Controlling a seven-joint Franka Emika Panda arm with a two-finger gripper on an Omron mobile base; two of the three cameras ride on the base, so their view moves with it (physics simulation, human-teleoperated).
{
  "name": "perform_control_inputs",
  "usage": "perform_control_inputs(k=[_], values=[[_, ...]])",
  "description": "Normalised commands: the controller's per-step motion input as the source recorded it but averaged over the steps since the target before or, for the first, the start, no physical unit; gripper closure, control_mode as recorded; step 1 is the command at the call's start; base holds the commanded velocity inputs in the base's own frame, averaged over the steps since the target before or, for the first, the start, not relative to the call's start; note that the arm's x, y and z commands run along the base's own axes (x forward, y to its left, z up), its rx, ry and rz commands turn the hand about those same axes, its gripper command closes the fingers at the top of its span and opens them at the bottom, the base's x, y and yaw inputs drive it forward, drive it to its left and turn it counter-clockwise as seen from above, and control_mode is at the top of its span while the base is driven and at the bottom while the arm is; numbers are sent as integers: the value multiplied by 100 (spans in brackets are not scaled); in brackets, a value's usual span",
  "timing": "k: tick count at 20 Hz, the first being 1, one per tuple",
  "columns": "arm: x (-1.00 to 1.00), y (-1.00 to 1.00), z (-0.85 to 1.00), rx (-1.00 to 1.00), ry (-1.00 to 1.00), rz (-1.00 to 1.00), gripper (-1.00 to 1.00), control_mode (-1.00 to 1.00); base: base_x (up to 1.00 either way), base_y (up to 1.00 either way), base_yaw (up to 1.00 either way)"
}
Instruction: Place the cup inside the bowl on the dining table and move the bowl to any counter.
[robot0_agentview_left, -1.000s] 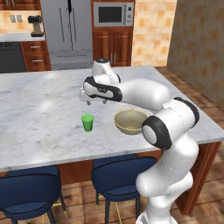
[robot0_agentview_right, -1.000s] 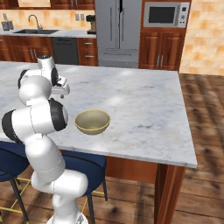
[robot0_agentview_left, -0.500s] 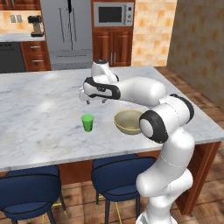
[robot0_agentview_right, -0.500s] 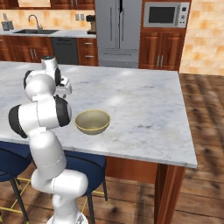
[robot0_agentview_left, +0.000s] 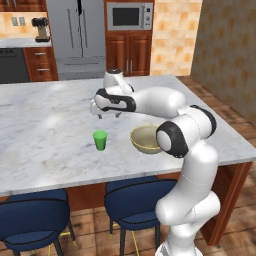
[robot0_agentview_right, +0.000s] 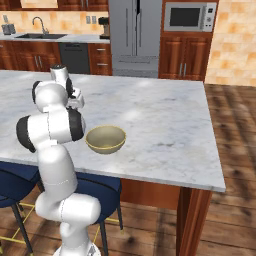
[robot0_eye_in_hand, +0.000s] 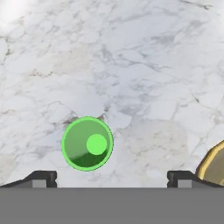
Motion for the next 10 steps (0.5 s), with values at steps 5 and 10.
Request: perform_control_inputs(k=[5, 10], values=[[22, 4, -21, 0, -1, 0, -100, -100, 0, 0, 0], [14, 4, -12, 0, 0, 0, -100, -100, 0, 0, 0]])
